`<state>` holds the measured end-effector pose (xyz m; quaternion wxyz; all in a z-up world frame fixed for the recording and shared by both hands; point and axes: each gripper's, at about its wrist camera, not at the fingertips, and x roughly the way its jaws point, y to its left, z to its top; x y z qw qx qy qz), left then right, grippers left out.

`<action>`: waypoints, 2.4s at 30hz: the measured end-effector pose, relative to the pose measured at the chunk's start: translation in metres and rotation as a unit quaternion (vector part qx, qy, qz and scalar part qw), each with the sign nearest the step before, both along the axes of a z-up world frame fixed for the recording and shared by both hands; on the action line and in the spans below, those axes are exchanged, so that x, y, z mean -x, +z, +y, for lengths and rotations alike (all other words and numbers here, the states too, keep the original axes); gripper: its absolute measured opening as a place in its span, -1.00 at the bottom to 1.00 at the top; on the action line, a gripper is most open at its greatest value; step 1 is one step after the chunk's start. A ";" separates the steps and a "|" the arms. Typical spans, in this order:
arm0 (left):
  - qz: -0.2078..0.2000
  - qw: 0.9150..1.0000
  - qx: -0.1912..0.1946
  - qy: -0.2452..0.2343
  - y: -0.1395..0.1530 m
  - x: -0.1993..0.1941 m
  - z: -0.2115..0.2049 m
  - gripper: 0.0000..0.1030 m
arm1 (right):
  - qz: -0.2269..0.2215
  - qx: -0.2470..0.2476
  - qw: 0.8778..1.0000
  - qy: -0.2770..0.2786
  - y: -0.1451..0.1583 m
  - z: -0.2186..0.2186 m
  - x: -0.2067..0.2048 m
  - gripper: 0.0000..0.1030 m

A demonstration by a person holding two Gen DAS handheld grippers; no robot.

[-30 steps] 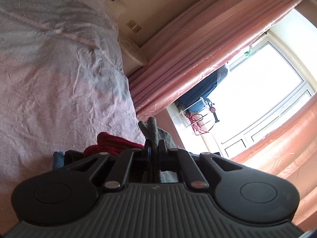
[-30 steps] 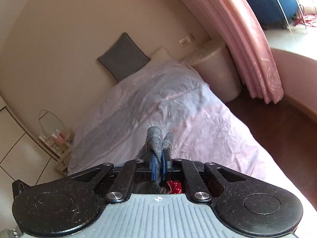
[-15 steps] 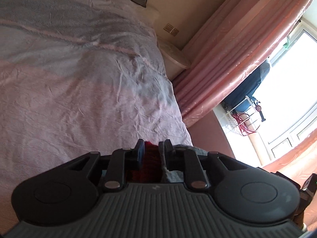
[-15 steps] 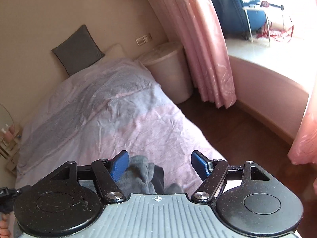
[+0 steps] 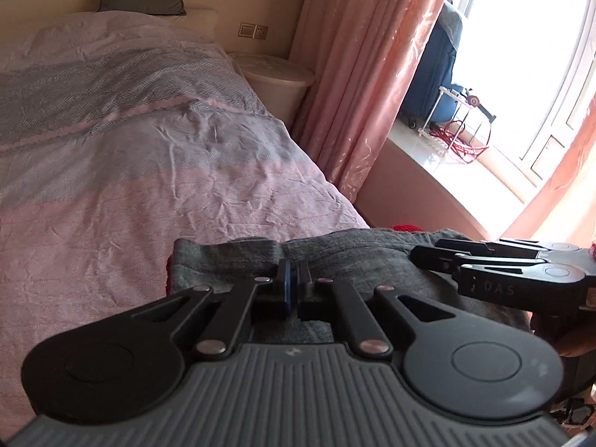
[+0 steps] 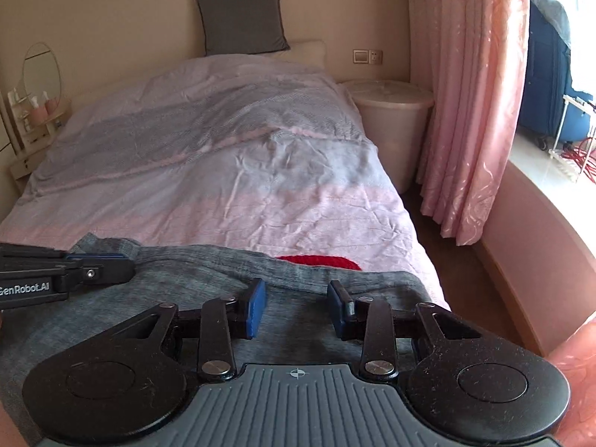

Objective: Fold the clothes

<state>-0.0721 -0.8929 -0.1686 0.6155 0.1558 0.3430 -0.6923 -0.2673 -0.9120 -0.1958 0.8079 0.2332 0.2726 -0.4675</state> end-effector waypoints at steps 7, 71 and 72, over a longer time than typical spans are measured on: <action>0.009 0.999 0.012 0.050 0.032 -0.028 0.045 -0.96 | -0.012 0.016 0.998 -0.052 0.025 0.020 0.043 -0.31; -0.131 0.981 -0.076 0.125 0.158 0.101 0.285 -0.11 | -0.001 -0.042 0.997 -0.070 0.131 0.306 0.075 0.68; -0.134 0.980 -0.077 0.125 0.158 0.102 0.288 -0.08 | 0.002 -0.042 0.997 -0.071 0.133 0.310 0.076 0.69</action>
